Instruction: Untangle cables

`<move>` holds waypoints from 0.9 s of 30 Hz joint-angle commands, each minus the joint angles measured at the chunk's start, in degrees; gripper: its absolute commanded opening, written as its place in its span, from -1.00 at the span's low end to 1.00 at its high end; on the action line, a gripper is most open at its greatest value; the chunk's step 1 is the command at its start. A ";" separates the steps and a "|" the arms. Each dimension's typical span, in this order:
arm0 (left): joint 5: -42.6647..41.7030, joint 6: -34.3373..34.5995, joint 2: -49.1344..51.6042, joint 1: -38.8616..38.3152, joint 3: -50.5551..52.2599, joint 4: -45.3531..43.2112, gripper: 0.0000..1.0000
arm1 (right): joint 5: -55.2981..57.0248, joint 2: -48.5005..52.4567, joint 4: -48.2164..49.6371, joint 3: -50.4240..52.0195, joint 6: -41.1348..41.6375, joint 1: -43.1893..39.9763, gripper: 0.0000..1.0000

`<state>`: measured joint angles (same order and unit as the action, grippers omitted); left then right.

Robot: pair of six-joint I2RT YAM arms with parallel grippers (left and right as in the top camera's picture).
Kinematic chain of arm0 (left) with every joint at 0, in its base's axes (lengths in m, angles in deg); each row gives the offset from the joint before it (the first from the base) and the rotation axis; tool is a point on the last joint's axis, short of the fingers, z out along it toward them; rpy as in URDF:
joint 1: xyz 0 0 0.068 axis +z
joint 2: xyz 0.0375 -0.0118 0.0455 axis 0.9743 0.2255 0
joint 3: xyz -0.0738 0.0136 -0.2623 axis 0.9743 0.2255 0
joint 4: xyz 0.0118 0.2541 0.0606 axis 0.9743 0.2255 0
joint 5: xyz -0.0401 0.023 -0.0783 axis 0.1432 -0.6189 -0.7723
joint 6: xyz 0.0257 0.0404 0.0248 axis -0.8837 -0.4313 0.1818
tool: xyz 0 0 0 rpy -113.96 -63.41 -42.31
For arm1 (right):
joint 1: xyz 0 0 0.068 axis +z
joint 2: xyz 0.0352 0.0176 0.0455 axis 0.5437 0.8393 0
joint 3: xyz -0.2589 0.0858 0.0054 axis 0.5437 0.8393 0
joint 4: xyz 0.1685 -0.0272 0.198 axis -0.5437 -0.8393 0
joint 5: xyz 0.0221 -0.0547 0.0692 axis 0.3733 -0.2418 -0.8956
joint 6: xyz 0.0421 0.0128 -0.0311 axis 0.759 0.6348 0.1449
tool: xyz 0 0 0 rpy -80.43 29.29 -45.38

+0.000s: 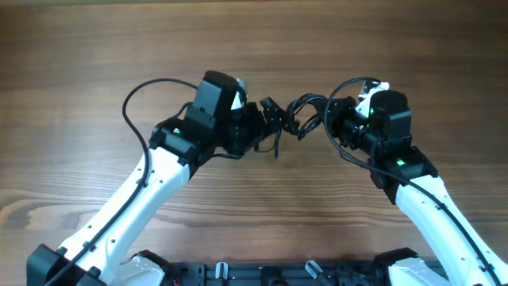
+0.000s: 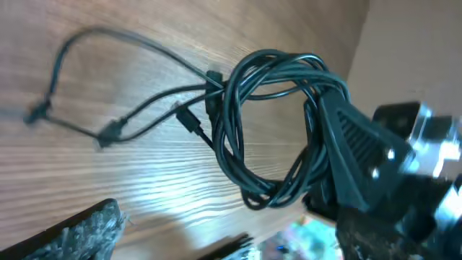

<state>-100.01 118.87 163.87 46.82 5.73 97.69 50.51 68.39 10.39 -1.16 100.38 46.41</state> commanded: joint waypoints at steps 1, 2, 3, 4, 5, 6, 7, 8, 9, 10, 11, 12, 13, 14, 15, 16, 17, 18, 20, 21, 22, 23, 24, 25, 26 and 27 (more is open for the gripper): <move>2.29 18.97 3.52 -2.73 -0.55 -1.68 0.87 | 1.36 0.35 0.66 -0.35 3.41 0.07 -0.91; 2.29 20.63 4.17 -3.10 -0.55 -2.08 0.87 | 1.36 0.35 0.66 -0.35 3.43 0.07 -0.91; 2.29 22.84 5.46 -3.67 -0.55 -2.95 0.80 | 1.36 0.35 0.66 -0.35 3.41 0.07 -0.92; 2.27 25.38 7.02 -4.24 -0.55 -3.78 0.69 | 1.36 0.35 0.66 -0.35 3.39 0.07 -0.91; 2.25 27.30 8.33 -4.55 -0.55 -4.37 0.55 | 1.33 0.35 0.66 -0.35 3.41 0.07 -0.91; 2.14 29.09 9.51 -4.81 -0.55 -5.27 0.49 | 1.36 0.35 0.66 -0.35 3.37 0.07 -0.92; 1.79 30.12 10.43 -4.90 -0.55 -6.40 0.42 | 1.36 0.35 0.66 -0.35 3.17 0.07 -0.91; 0.98 30.51 11.15 -4.90 -0.55 -7.87 0.40 | 1.36 0.35 0.66 -0.35 2.40 0.07 -0.91; -0.07 31.61 12.07 -4.90 -0.55 -10.62 0.38 | 1.38 0.35 0.52 -0.35 2.29 0.07 -0.91; -1.05 32.30 12.41 -4.90 -0.55 -12.66 0.35 | 1.38 0.35 0.44 -0.35 2.29 0.07 -0.91; -1.33 33.07 12.57 -4.90 -0.55 -13.68 0.32 | 1.38 0.35 0.44 -0.35 2.29 0.07 -0.91; -1.57 34.25 12.57 -4.90 -0.55 -15.02 0.28 | 1.38 0.35 0.44 -0.35 2.36 0.07 -0.91; -1.68 34.93 12.57 -4.90 -0.55 -15.67 0.23 | 1.38 0.35 0.46 -0.35 2.40 0.07 -0.91; -1.92 35.39 12.57 -4.90 -0.55 -16.24 0.17 | 1.36 0.35 0.46 -0.35 2.51 0.07 -0.91; -2.27 36.17 12.57 -4.90 -0.55 -16.28 -0.12 | 1.33 0.35 0.46 -0.35 2.54 0.07 -0.91; -2.47 36.15 12.57 -5.01 -0.55 -16.28 -0.42 | 1.09 0.35 0.46 -0.35 2.51 0.07 -0.91; -2.49 36.13 12.57 -5.09 -0.55 -16.26 -0.69 | 0.92 0.35 0.44 -0.35 2.51 0.07 -0.92; -2.47 36.15 12.57 -5.29 -0.55 -16.28 -0.88 | 0.90 0.35 0.44 -0.35 2.49 0.07 -0.91; -2.43 36.09 12.57 -5.55 -0.55 -16.28 -0.92 | 0.87 0.35 0.44 -0.35 2.47 0.07 -0.92; -2.38 34.88 12.57 -5.53 -0.55 -16.26 -0.92 | 0.61 0.35 0.42 -0.35 2.19 0.07 -0.91; -1.88 30.40 12.57 -5.53 -0.55 -16.26 -0.92 | 0.50 0.35 0.26 -0.35 0.70 0.07 -0.91; -1.53 25.11 12.57 -5.35 -0.55 -16.24 -0.92 | 0.55 0.35 0.22 -0.35 -1.84 0.04 -0.85; -1.66 19.23 12.57 -5.14 -0.55 -16.17 -0.92 | 0.52 0.35 0.15 -0.35 -5.42 -0.07 -0.68; -2.43 12.35 12.50 -4.61 -0.55 -15.28 -0.92 | 0.52 0.31 -0.44 -0.35 -9.79 -0.39 -0.38; -2.71 4.98 12.09 -3.74 -0.55 -12.76 -0.92 | 0.52 0.07 -2.25 -0.35 -13.29 -1.14 -0.13; -2.69 -1.73 11.34 -2.36 -0.55 -8.76 -0.92 | 0.50 -0.59 -5.40 -0.35 -15.98 -2.58 0.22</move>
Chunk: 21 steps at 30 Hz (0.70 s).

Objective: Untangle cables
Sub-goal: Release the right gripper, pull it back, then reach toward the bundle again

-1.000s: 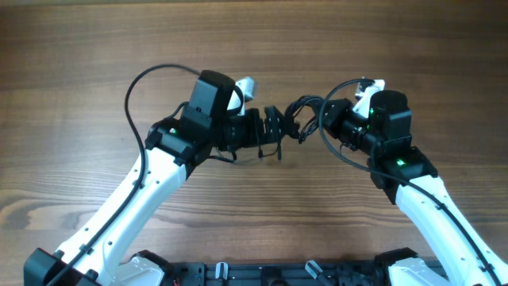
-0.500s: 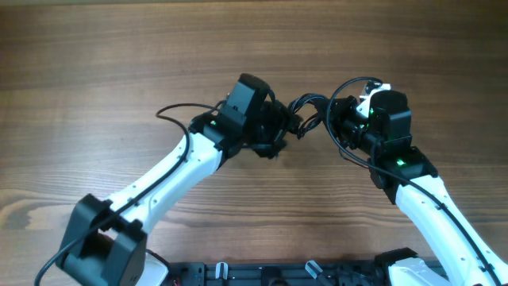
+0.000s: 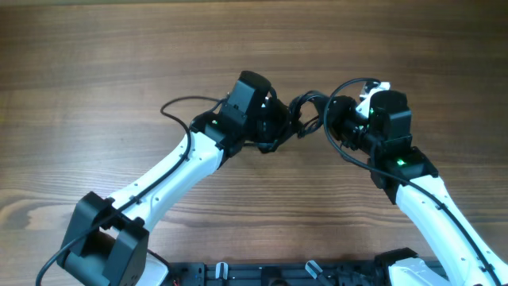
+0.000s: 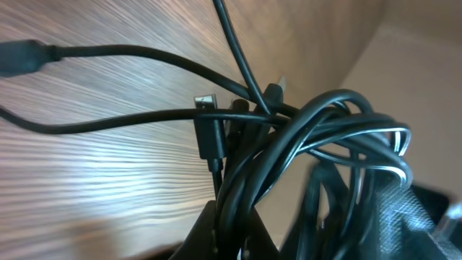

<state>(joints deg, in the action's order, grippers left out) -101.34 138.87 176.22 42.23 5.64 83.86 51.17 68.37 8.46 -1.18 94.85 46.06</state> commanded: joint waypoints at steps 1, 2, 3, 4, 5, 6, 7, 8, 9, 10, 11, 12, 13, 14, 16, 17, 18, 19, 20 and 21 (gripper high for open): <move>-1.33 -24.98 -1.55 3.17 -0.46 7.56 -0.92 | -0.17 -1.07 -5.35 -0.33 -11.58 -3.19 0.44; -1.36 -28.39 -2.10 4.11 -0.46 9.90 -0.92 | -0.20 -1.73 -7.08 -0.33 -13.03 -4.22 0.64; -1.36 -32.61 -2.82 5.05 -0.46 12.61 -0.92 | -0.24 -2.47 -8.48 -0.33 -14.99 -5.20 0.68; -1.36 -37.68 -3.76 6.14 -0.48 15.50 -0.92 | -0.35 -3.65 -10.14 -0.33 -18.12 -6.51 0.72; -1.36 -42.12 -4.79 6.91 -0.48 18.03 -0.92 | -0.28 -4.63 -11.19 -0.33 -20.15 -7.34 0.75; -1.33 -45.11 -5.68 7.41 -0.52 19.85 -0.92 | -0.13 -5.53 -11.89 -0.33 -21.94 -8.07 0.78; -1.33 -47.67 -6.56 7.91 -0.72 21.42 -0.92 | 0.11 -6.45 -12.50 -0.33 -23.71 -8.76 0.79; -1.25 -49.42 -7.32 8.48 -1.31 22.97 -0.92 | 0.72 -7.23 -13.20 -0.33 -24.41 -9.31 0.80; -1.05 -50.03 -7.96 9.44 -2.75 24.72 -0.92 | 1.36 -8.11 -13.97 -0.33 -25.16 -9.86 0.81; -1.18 -49.90 -8.13 10.75 -5.44 26.01 -0.92 | 2.14 -8.79 -14.62 -0.33 -25.11 -10.23 0.82; -1.40 -48.98 -8.13 11.45 -7.37 26.21 -0.92 | 2.80 -9.07 -14.91 -0.33 -25.09 -10.27 0.99; -2.29 -47.95 -8.09 11.96 -9.11 25.88 -0.92 | 3.32 -9.18 -15.13 -0.33 -24.98 -10.25 0.99; -7.08 -49.75 -8.09 12.20 -11.96 24.15 -0.92 | 3.32 -9.11 -15.54 -0.33 -24.96 -10.25 0.99; -10.67 -53.05 -8.09 11.91 -13.27 23.89 -0.92 | 3.34 -9.11 -15.82 -0.33 -24.96 -10.25 1.00; -13.16 -59.47 -8.09 10.49 -13.90 25.88 -0.92 | 3.32 -9.11 -16.17 -0.33 -24.98 -10.25 1.00; -12.09 -63.54 -8.07 9.46 -13.90 29.35 -0.92 | 3.30 -9.11 -16.22 -0.33 -24.98 -10.25 1.00; -10.60 -66.20 -7.80 8.72 -13.90 32.37 -0.92 | 3.28 -9.11 -16.22 -0.33 -25.16 -10.25 0.99; -6.23 -70.31 -7.43 7.32 -13.90 38.23 -0.92 | 3.28 -9.11 -16.22 -0.33 -25.27 -10.25 0.99; -1.88 -72.39 -6.91 6.12 -13.88 42.71 -0.92 | 3.08 -9.11 -16.22 -0.33 -25.90 -10.25 0.99; 1.64 -73.26 -6.60 4.94 -13.86 46.03 -0.92 | 2.51 -9.11 -16.15 -0.33 -27.10 -10.25 1.00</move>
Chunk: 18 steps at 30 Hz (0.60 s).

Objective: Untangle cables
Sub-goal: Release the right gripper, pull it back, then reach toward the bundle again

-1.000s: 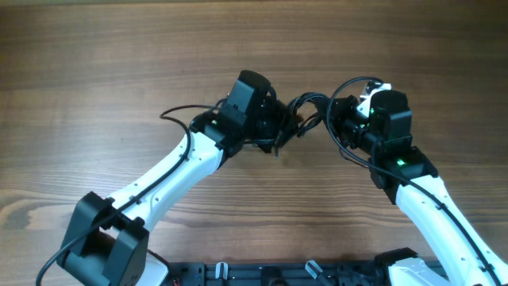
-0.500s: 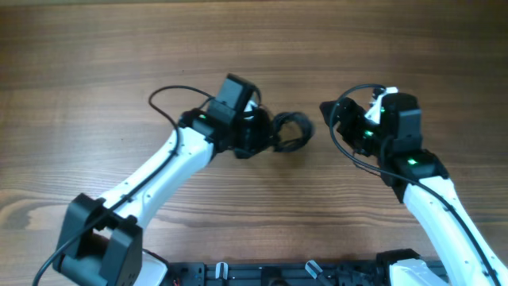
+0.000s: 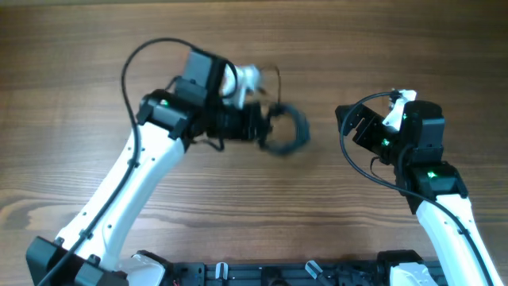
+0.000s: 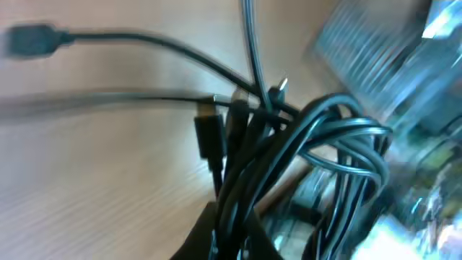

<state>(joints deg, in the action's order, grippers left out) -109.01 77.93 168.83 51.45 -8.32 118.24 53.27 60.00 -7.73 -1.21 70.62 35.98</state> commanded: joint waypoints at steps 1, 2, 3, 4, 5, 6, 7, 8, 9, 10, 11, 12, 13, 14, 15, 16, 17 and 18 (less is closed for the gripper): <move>14.12 -13.49 1.40 -6.16 0.11 16.04 -0.92 | -0.33 -0.74 0.00 -0.31 -4.11 -0.17 0.99; 16.02 -13.90 1.62 -7.08 0.11 17.62 -0.92 | -0.33 -0.66 -0.07 -0.31 -4.11 -0.17 0.99; 17.38 -15.23 1.68 -7.93 0.11 18.80 -0.92 | -0.35 -0.61 -0.07 -0.31 -4.00 -0.17 0.99; 18.78 -16.79 1.68 -8.72 0.11 19.43 -0.92 | -0.68 -0.39 -0.09 -0.31 -3.87 -0.17 0.99; 20.85 -17.99 1.68 -9.46 0.11 19.39 -0.92 | -2.29 -0.26 -0.07 -0.31 -3.89 -0.17 0.99; 23.69 -18.51 1.68 -9.92 0.11 18.95 -0.92 | -4.57 0.07 -0.04 -0.31 -3.87 -0.17 1.00; 26.49 -20.06 1.68 -10.14 0.11 18.58 -0.92 | -7.08 0.59 -0.07 -0.31 -3.85 -0.17 0.99; 28.48 -22.38 1.68 -10.23 0.11 17.99 -0.92 | -9.29 1.27 -0.07 -0.31 -3.65 -0.17 0.99; 30.10 -24.85 1.68 -10.23 0.11 17.07 -0.92 | -11.91 2.29 -0.07 -0.31 -3.61 -0.17 0.99; 31.58 -27.04 1.68 -10.23 0.11 16.17 -0.92 | -14.29 3.61 -0.07 -0.28 -2.80 -0.17 0.99; 33.88 -29.51 1.68 -10.23 0.11 14.99 -0.92 | -16.72 5.51 -0.07 -0.26 -0.87 -0.17 0.99; 35.34 -31.26 1.68 -10.23 0.11 14.19 -0.92 | -18.36 6.88 -0.02 -0.26 -0.02 -0.17 0.99; 36.46 -33.44 1.68 -10.23 0.11 13.46 -0.92 | -20.02 8.50 0.17 -0.24 1.09 -0.17 0.99; 36.39 -36.87 1.68 -10.23 0.11 12.87 -0.92 | -22.01 10.54 0.87 -0.22 2.23 -0.17 0.99; 36.39 -39.30 1.68 -10.25 0.11 12.44 -0.92 | -23.47 12.13 1.86 -0.15 2.95 -0.17 1.00; 36.39 -42.23 1.68 -10.27 0.11 11.98 -0.92 | -25.55 14.32 3.78 -0.09 3.89 -0.17 1.00; 36.41 -45.35 1.68 -10.27 0.11 11.82 -0.92 | -28.26 16.48 6.40 -0.07 4.55 -0.17 0.98; 36.52 -48.52 1.68 -10.27 0.11 11.87 -0.92 | -30.38 18.10 8.70 -0.07 5.42 -0.17 0.99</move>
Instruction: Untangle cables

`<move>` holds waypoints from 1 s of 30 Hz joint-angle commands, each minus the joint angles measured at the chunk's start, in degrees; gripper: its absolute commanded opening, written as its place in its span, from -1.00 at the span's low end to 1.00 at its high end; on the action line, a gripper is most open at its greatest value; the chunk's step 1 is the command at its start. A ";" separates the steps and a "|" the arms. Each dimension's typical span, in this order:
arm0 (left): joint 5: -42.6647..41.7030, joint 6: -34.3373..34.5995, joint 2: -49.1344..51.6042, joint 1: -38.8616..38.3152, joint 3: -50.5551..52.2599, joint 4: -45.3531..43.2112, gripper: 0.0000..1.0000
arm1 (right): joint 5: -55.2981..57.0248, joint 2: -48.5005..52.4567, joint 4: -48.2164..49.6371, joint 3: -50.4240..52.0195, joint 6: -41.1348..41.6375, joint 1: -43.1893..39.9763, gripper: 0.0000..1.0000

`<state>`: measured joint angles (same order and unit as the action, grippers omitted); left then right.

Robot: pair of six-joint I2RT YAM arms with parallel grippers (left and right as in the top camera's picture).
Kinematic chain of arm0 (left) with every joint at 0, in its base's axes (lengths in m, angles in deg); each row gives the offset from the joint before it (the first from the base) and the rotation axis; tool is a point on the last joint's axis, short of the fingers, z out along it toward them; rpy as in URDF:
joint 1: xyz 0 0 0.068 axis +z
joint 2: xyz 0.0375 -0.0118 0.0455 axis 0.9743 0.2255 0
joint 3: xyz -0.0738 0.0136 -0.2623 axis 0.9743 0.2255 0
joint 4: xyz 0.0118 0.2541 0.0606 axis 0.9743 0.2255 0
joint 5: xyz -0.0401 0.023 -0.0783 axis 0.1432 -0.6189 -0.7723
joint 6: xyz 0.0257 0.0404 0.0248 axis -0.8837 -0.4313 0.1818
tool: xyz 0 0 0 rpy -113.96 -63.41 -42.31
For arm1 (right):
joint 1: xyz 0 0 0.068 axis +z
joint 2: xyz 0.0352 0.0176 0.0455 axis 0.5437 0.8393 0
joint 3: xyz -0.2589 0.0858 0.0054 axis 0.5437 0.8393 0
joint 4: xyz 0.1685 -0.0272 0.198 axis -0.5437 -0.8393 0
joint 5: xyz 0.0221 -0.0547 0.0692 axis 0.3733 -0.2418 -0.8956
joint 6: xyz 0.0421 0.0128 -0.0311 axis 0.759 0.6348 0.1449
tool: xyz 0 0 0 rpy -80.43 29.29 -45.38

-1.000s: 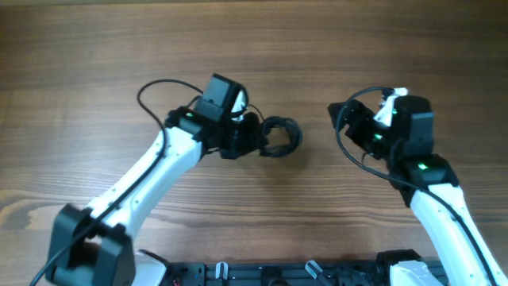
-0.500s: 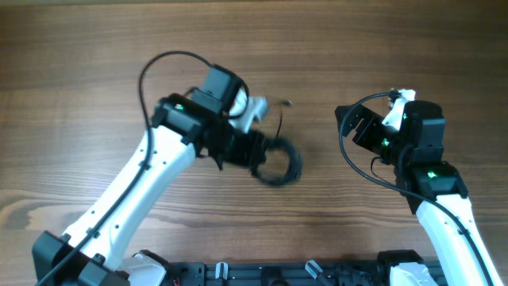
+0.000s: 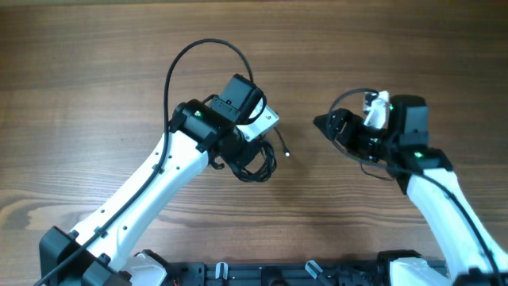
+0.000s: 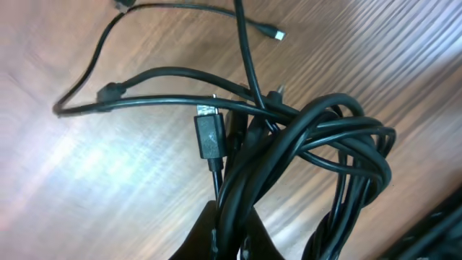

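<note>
A bundle of black cables (image 4: 310, 152) is coiled and knotted, with a USB plug (image 4: 211, 137) hanging from it and thin strands trailing over the wood to a small connector (image 4: 274, 34). My left gripper (image 4: 232, 235) is shut on several strands of the bundle. In the overhead view the left gripper (image 3: 242, 155) holds the bundle (image 3: 255, 167) near the table's middle, one loose cable end (image 3: 283, 151) sticking out to the right. My right gripper (image 3: 321, 123) points left, apart from the bundle, nothing seen in it; its jaws show edge-on.
The wooden table (image 3: 95, 95) runs under everything. The left arm's own wire arches in a loop (image 3: 202, 46) behind its wrist. A similar wire loop (image 3: 349, 97) sits on the right arm. A black rail (image 3: 262, 274) lines the front edge.
My left gripper has carried the bundle nearer the front edge and turned its wrist. The right gripper has shifted a little left and turned; it stays clear of the cables.
First the right gripper held the bundle mid-table with my left gripper just left of it. Then the left gripper was closed on the bundle while the right was still at it. Later the left alone had it, away from the right gripper. Now it hangs lower.
</note>
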<state>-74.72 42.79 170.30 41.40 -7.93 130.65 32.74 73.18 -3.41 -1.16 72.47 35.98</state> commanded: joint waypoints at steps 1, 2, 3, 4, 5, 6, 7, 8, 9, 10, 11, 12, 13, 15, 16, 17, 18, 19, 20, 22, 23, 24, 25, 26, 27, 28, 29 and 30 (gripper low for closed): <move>2.80 -16.39 0.22 -0.22 -0.28 -0.55 -0.92 | -11.85 6.40 6.67 -0.11 4.74 -0.17 0.99; 3.26 -19.30 0.22 -0.22 -0.28 -0.55 -0.92 | -13.81 7.91 9.22 -0.11 6.58 -0.17 0.99; 3.61 -22.16 0.22 -0.22 -0.28 -0.59 -0.92 | -16.00 9.60 12.59 -0.11 9.03 -0.17 1.00; 3.61 -25.14 0.22 -0.22 -0.28 -0.61 -0.92 | -17.53 10.78 15.45 -0.11 10.73 -0.15 1.00; 3.58 -26.84 0.22 -0.22 -0.28 -0.66 -0.92 | -19.12 12.17 18.99 -0.11 12.94 -0.04 0.99; 3.58 -28.02 0.22 -0.22 -0.28 -1.09 -0.92 | -20.52 13.35 22.08 -0.11 14.78 0.07 1.00; 3.58 -28.00 0.22 -0.22 -0.28 -1.97 -0.92 | -21.38 14.36 24.83 -0.11 16.24 0.31 1.00; 3.58 -28.00 0.22 -0.22 -0.28 -2.71 -0.92 | -21.70 14.91 26.25 -0.11 17.20 0.59 0.99; 3.58 -28.00 0.22 -0.22 -0.28 -3.41 -0.92 | -21.64 15.32 27.21 -0.11 18.18 1.09 0.99; 3.58 -28.00 0.22 -0.22 -0.28 -4.15 -0.92 | -21.59 15.43 27.80 -0.11 18.86 1.51 1.00; 3.58 -28.00 0.22 -0.22 -0.28 -4.66 -0.92 | -21.59 15.45 28.68 -0.11 19.63 1.92 1.00; 3.58 -28.02 0.22 -0.22 -0.28 -4.96 -0.92 | -21.59 15.45 30.10 -0.11 20.00 2.45 0.99; 3.58 -28.04 0.22 -0.22 -0.28 -5.14 -0.92 | -21.29 15.45 31.65 -0.11 20.59 3.02 1.00; 3.58 -28.02 0.22 -0.22 -0.28 -5.75 -0.92 | -18.91 15.45 32.63 -0.11 22.49 4.13 1.00; 3.58 -28.06 0.22 -0.22 -0.28 -5.95 -0.92 | -17.16 15.45 32.98 -0.11 22.73 4.55 1.00; 3.56 -28.76 0.22 -0.24 -0.28 -6.08 -0.92 | -15.47 15.45 33.46 -0.11 22.67 4.90 1.00; 3.58 -29.35 0.22 -0.24 -0.28 -6.10 -0.92 | -13.84 15.45 33.99 -0.11 22.34 5.22 1.00; 3.58 -29.33 0.22 -0.35 -0.28 -6.38 -0.92 | -12.63 15.45 34.80 -0.11 21.31 5.64 1.00; 3.58 -29.33 0.22 -0.50 -0.28 -6.43 -0.92 | -12.00 15.45 35.08 -0.11 20.55 6.16 1.00; 4.72 -29.33 0.22 -0.70 -0.28 -6.43 -0.92 | -12.13 15.45 33.92 -0.11 20.59 6.73 1.00; 6.73 -29.33 0.22 -0.70 -0.28 -6.43 -0.92 | -12.13 15.45 32.63 -0.11 21.05 6.73 1.00; 9.29 -29.33 0.22 -0.70 -0.28 -6.45 -0.92 | -12.13 15.45 30.67 -0.11 22.03 6.73 1.00; 12.81 -29.33 0.22 -0.70 -0.28 -6.51 -0.92 | -12.15 15.45 28.83 -0.11 22.88 6.73 1.00; 16.13 -29.33 0.22 -0.70 -0.28 -6.64 -0.92 | -12.15 15.45 26.32 -0.11 23.80 6.73 1.00; 18.58 -29.33 0.22 -0.70 -0.28 -6.78 -0.92 | -12.15 15.45 24.48 -0.11 24.52 6.75 0.99; 20.87 -29.40 0.22 -0.70 -0.28 -6.86 -0.92 | -12.13 15.45 22.99 -0.11 24.74 6.75 1.00; 21.68 -30.08 0.22 -0.70 -0.28 -6.82 -0.92 | -12.15 15.45 22.36 -0.11 24.83 6.75 0.99; 21.51 -31.12 0.22 -0.72 -0.28 -6.93 -0.92 | -12.13 15.45 22.29 -0.11 25.42 6.75 1.00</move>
<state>-59.83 13.98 170.30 40.85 -7.93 124.07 19.98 87.78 19.28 -1.03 95.88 42.52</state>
